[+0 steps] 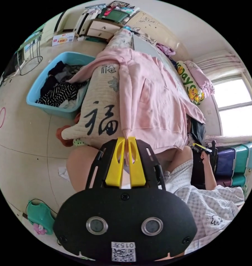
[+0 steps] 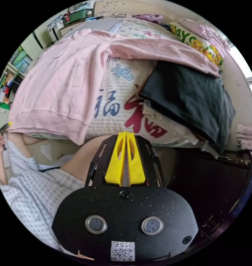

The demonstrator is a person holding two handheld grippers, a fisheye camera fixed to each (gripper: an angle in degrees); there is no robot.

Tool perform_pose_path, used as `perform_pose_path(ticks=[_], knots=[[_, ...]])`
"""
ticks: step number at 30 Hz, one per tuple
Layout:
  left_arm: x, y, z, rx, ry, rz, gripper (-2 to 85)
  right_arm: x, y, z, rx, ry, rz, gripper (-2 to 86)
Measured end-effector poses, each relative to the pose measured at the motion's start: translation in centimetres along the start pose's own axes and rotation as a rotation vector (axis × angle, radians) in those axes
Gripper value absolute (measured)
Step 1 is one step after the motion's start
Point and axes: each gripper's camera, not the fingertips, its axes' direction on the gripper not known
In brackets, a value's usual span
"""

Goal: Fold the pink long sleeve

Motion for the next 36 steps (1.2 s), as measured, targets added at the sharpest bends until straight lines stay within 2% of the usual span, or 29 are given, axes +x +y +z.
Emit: perform_pose_path(ticks=[1, 3, 6, 8, 10, 13, 16, 20, 22, 28, 32, 36], knots=[[0.7, 0.1, 1.1, -0.039, -0.016, -0.003, 1.9, -0.3, 0.3, 0.4, 0.018, -0.133, -0.014, 1.3], [2.4, 0.8, 1.5, -0.025, -0.076, 0.019, 3.8, -1.9, 1.0, 0.1, 0.109, -0.255, -0.059, 5.2], [5.5, 2.3, 0.1, 0.025, -0.129, 0.063, 6.9, -6.5, 1.5, 0.0, 0.183, -0.284, -0.173, 9.7], [8.1, 3.3, -0.9, 0.053, -0.243, 0.113, 7.8, -9.3, 1.5, 0.8, 0.185, -0.266, -0.257, 10.3], [12.3, 4.8, -1.5, 0.077, -0.379, 0.253, 7.5, -12.3, 1.3, 2.8, 0.157, -0.210, -0.342, 10.9], [17.3, 6.5, -1.1, 0.076, -0.438, 0.439, 7.8, -14.5, 1.0, 5.2, 0.098, -0.152, -0.393, 12.5], [20.1, 7.0, 0.8, 0.039, -0.514, 0.528, 9.4, -16.0, 0.5, 6.8, 0.040, -0.114, -0.448, 13.2], [21.5, 6.4, 3.9, -0.059, -0.560, 0.545, 10.7, -18.2, 0.2, 9.3, -0.006, 0.072, -0.530, 9.7], [22.3, 6.4, 5.4, -0.107, -0.651, 0.563, 10.1, -19.9, 0.6, 10.7, 0.027, 0.243, -0.585, 8.0], [24.4, 6.9, 6.9, -0.151, -0.782, 0.608, 8.4, -23.1, 2.1, 13.5, 0.040, 0.459, -0.686, 7.7], [24.5, 7.7, 6.6, -0.144, -0.783, 0.605, 7.2, -23.6, 2.7, 14.3, 0.051, 0.504, -0.705, 5.5], [23.2, 8.4, 4.8, -0.111, -0.701, 0.556, 3.1, -22.2, 3.0, 13.6, 0.069, 0.423, -0.649, 1.2]])
